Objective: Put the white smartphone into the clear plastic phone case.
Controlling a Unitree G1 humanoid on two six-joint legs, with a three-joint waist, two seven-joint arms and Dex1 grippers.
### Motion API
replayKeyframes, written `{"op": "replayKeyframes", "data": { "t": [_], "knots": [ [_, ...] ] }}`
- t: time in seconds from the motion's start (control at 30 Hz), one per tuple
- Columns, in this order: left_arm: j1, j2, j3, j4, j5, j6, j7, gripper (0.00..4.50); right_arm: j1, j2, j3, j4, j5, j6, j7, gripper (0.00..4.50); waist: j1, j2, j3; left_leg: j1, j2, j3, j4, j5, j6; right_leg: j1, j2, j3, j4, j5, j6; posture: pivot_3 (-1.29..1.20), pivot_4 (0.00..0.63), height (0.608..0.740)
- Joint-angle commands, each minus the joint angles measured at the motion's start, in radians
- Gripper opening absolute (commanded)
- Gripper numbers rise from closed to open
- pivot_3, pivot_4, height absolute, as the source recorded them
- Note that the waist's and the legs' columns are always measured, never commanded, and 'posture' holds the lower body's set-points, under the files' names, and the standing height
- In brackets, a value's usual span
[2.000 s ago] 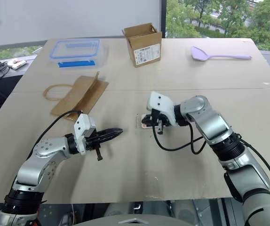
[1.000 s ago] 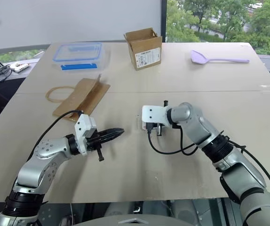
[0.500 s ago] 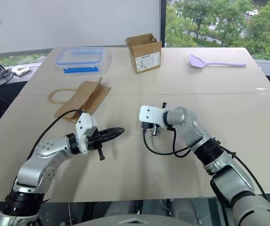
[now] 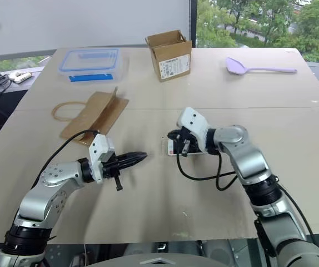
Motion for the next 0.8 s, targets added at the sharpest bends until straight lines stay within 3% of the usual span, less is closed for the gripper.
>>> {"op": "replayKeyframes", "data": {
  "t": [0.03, 0.2, 0.4, 0.8],
  "knots": [
    [0.000, -0.002, 0.015, 0.007, -0.005, -0.044, -0.017, 0.05, 0.040, -0.112, 0.037, -0.088, 0.047, 0.039, 0.077, 0.00, 0.001, 0.000, 0.000, 0.000, 0.000, 0.000, 0.000, 0.000, 0.000, 0.000, 0.000, 0.000, 0.000, 0.000, 0.000, 0.00, 0.150, 0.740],
    [0.004, -0.005, 0.008, 0.033, 0.001, -0.075, -0.029, 0.05, 0.053, -0.176, 0.092, -0.015, 0.006, -0.010, 0.059, 0.00, -0.006, 0.000, 0.001, 0.001, 0.000, 0.000, 0.000, 0.000, 0.000, 0.000, 0.000, 0.000, 0.001, 0.000, 0.000, 0.00, 0.150, 0.740],
    [0.021, -0.005, 0.011, 0.057, 0.005, -0.111, -0.045, 0.05, 0.005, -0.137, 0.113, 0.109, -0.032, -0.079, 0.016, 0.00, -0.005, 0.000, 0.001, 0.002, 0.000, 0.000, 0.003, 0.000, 0.000, 0.001, 0.002, 0.000, 0.002, 0.000, 0.000, 0.00, 0.150, 0.740],
    [0.050, -0.009, 0.012, 0.053, 0.008, -0.137, -0.034, 0.05, -0.007, -0.135, 0.098, 0.052, 0.049, -0.034, 0.088, 0.00, 0.000, 0.000, 0.001, 0.001, 0.000, 0.000, 0.004, 0.000, 0.000, 0.002, 0.002, 0.000, 0.002, 0.000, 0.000, 0.00, 0.150, 0.740]
  ]
}}
